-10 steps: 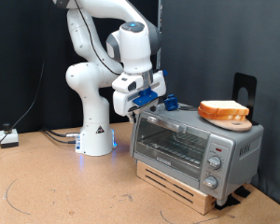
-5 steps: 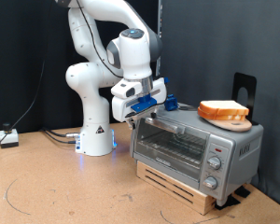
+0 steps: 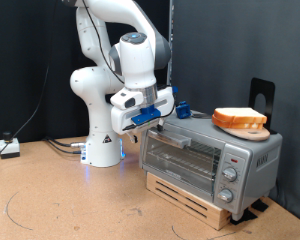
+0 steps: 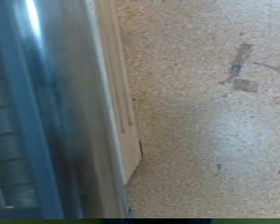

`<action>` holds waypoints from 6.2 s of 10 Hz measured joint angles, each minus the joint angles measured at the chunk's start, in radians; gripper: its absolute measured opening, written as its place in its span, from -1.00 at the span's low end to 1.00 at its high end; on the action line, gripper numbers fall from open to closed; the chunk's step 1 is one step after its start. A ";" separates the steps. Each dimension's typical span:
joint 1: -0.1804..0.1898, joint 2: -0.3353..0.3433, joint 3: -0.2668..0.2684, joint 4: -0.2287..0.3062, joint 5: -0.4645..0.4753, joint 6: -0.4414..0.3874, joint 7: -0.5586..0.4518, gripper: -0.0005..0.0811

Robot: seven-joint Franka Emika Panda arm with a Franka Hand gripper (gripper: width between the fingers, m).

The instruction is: Make a piece of toast with the oven

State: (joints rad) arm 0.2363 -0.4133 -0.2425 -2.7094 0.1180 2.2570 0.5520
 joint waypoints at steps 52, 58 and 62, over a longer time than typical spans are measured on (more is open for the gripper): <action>-0.039 -0.514 0.064 0.108 0.313 -0.571 -1.073 0.99; -0.059 -0.578 0.109 0.006 0.384 -0.421 -1.083 0.99; -0.034 -0.652 0.172 -0.141 0.416 -0.324 -1.142 0.99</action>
State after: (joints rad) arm 0.2021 -1.0648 -0.0706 -2.8506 0.5336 1.9332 -0.5905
